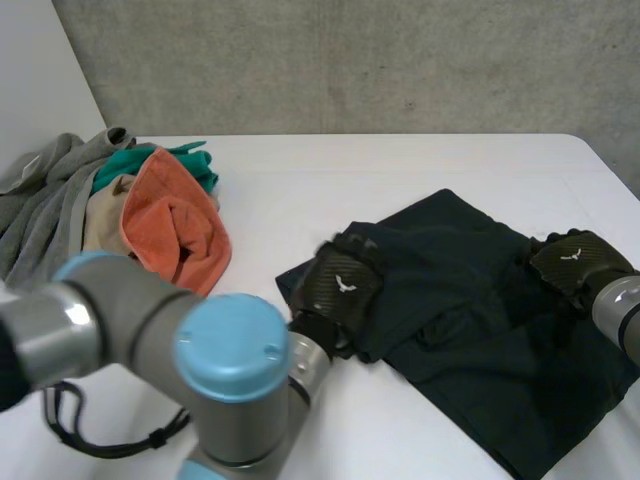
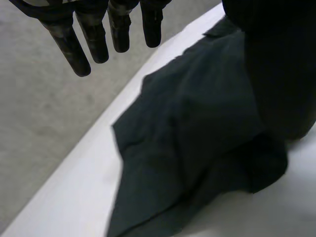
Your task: Fold the laundry.
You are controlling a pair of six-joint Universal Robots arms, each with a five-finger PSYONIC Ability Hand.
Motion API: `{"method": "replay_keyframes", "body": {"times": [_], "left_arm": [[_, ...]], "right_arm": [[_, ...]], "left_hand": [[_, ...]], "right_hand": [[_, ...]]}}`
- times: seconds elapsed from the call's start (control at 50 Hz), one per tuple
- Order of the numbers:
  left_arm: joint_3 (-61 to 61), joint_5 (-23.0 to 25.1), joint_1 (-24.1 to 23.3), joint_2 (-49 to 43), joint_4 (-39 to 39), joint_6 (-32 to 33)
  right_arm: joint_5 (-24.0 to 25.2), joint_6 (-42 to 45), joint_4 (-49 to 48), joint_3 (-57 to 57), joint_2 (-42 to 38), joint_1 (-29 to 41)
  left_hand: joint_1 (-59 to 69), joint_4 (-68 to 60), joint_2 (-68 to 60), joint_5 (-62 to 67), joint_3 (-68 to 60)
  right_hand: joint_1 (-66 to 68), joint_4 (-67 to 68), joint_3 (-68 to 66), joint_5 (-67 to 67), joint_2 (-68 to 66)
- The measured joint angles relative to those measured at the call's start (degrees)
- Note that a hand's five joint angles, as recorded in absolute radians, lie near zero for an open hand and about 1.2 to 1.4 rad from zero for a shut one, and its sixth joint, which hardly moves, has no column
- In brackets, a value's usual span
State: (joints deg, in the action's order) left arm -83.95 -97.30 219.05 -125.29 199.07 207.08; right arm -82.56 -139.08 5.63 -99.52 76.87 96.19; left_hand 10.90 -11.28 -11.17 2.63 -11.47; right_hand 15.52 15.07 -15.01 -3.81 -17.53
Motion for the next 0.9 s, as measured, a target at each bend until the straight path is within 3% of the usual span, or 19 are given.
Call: {"method": "replay_keyframes", "body": {"times": [0.1,0.22,0.28,0.3,0.32,0.36,0.46,0.58,0.72,0.82,0.86,0.88,0.9], "left_arm": [[6.2,0.0,-1.1,-6.7,0.4,0.1],[10.3,0.7,-0.9,-10.6,0.6,0.5],[11.1,1.4,-0.8,-12.0,0.7,0.7],[11.2,1.4,-0.8,-12.2,0.7,0.7],[11.5,1.5,-0.7,-12.4,0.9,0.9],[12.1,0.8,-0.5,-12.5,1.9,1.4],[14.3,-4.8,2.3,-11.2,7.7,3.5],[17.3,-9.7,12.8,-9.4,17.2,10.9],[22.3,-5.9,22.0,-11.6,22.2,19.3],[23.6,-2.1,23.9,-13.9,22.6,20.0],[23.2,-0.4,23.9,-14.6,22.9,19.7],[23.0,0.0,23.8,-14.8,22.9,19.6],[22.6,0.6,23.7,-15.0,23.0,19.5]], "right_arm": [[0.3,1.7,0.1,0.3,-0.2,-1.6],[1.8,6.9,1.4,0.9,-0.3,-4.8],[2.6,8.9,3.3,1.9,-0.3,-6.2],[2.7,9.2,4.0,2.2,-0.3,-6.6],[2.9,9.4,4.6,2.7,-0.4,-6.9],[3.1,9.6,5.7,3.6,-0.4,-7.5],[3.3,9.1,6.7,4.7,-0.5,-8.0],[3.5,7.1,6.9,5.0,-0.4,-7.9],[5.0,5.6,7.8,4.9,-0.3,-7.7],[6.2,5.4,8.2,4.8,-0.3,-7.6],[6.6,5.4,8.0,4.6,-0.3,-7.3],[6.7,5.4,8.0,4.6,-0.3,-7.1],[6.9,5.3,7.8,4.5,-0.3,-6.9]], "left_hand": [[1.2,-1.0,-1.0,0.6,-1.0],[17.0,-15.6,-16.1,14.0,-15.7],[42.7,-38.6,-38.7,36.2,-38.1],[42.7,-38.6,-38.7,36.2,-38.1],[52.9,-52.1,-52.0,49.6,-51.4],[54.0,-56.8,-56.6,54.2,-56.0],[54.0,-57.3,-57.2,54.2,-56.6],[54.0,-57.3,-57.3,54.2,-56.6],[54.0,-57.3,-57.3,54.5,-56.6],[54.0,-57.3,-57.3,54.5,-56.6],[41.4,-44.1,-44.1,42.4,-43.7],[41.4,-44.1,-44.1,42.4,-43.7],[25.5,-29.6,-29.7,28.0,-29.6]], "right_hand": [[0.0,0.0,0.0,0.0,0.0],[0.0,0.0,0.0,0.0,0.0],[0.0,0.0,0.0,0.0,0.0],[0.0,0.0,0.0,0.0,0.0],[0.0,0.0,0.0,0.0,0.0],[0.0,0.0,0.0,0.0,0.0],[0.0,0.0,0.0,0.0,0.0],[0.0,0.0,0.0,0.0,0.0],[-0.2,0.0,0.0,0.0,0.0],[-0.2,0.0,0.0,0.0,0.0],[-0.2,0.0,0.0,0.0,0.0],[-0.2,0.0,0.0,0.1,0.0],[-0.2,0.0,0.0,0.1,0.0]]}}
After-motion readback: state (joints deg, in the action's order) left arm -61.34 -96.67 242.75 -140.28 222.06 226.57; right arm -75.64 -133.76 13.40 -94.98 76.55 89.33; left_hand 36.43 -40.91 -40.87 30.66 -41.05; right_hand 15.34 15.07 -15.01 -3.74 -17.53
